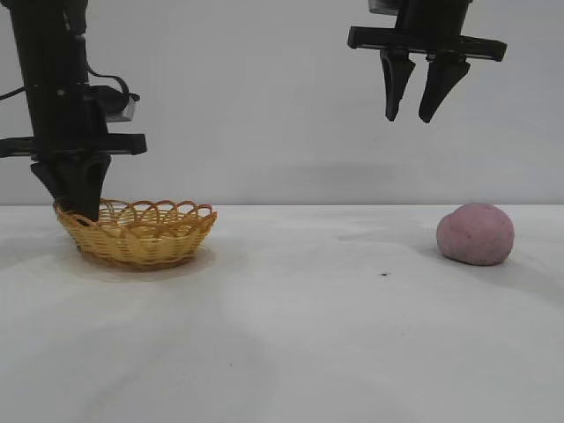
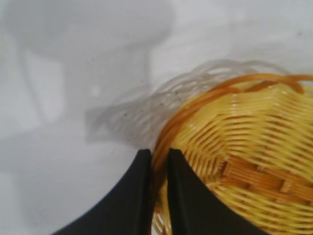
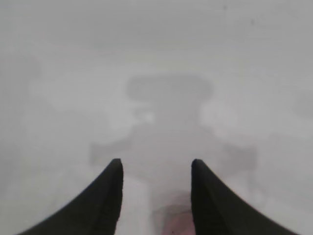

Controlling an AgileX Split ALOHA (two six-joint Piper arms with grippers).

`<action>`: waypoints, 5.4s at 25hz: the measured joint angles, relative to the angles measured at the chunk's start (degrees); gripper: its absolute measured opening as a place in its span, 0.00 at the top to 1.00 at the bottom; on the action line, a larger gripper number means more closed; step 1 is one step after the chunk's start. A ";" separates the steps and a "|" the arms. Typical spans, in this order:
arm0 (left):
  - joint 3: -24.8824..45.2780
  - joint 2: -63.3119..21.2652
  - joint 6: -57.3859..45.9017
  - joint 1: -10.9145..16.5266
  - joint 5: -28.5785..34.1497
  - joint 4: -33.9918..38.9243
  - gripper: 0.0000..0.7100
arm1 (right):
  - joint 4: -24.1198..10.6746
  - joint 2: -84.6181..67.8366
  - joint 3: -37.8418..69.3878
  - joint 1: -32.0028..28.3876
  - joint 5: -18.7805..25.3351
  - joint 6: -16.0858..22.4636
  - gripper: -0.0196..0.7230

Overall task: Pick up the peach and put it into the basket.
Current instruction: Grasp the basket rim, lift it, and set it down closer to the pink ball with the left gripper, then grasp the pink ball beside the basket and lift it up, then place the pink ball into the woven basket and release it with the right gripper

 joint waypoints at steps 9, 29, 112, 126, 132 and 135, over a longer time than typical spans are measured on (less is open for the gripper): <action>22.79 -5.19 7.23 -11.48 -17.99 -24.01 1.00 | 0.02 0.00 0.00 0.00 -0.10 -0.09 0.54; 25.98 -5.95 7.67 -11.48 -16.80 -22.51 0.39 | 1.20 0.00 0.00 0.00 -0.44 -0.22 0.54; 52.74 -113.63 -9.79 12.20 27.48 41.02 0.51 | 8.58 -2.09 12.59 18.70 -2.10 -13.69 0.97; 52.74 -113.63 -9.79 10.36 27.48 41.02 0.51 | 8.38 -0.78 8.71 18.46 -0.96 -13.29 0.51; 52.74 -113.63 -9.79 10.36 27.48 41.02 0.51 | -0.52 -8.70 6.43 5.67 -1.54 -5.26 0.47; 52.74 -113.63 -9.79 10.36 27.48 41.02 0.51 | -0.87 -7.78 7.41 -3.88 -0.51 -4.55 0.47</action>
